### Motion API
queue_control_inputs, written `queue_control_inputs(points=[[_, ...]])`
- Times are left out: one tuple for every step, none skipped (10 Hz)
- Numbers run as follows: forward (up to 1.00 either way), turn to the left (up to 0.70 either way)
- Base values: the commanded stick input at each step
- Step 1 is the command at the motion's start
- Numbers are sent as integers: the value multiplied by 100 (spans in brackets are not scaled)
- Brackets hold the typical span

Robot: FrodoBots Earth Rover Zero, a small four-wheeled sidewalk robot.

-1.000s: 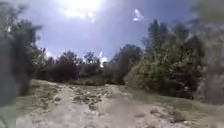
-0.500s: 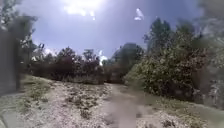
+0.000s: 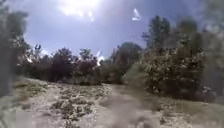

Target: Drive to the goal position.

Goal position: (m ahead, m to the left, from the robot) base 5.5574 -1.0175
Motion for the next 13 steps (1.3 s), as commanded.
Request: queue_control_inputs(points=[[85, 4], [85, 4], [85, 4], [85, 4], [85, 4], [85, 4], [85, 4], [85, 4], [85, 4], [85, 4], [85, 4], [85, 4], [85, 4]])
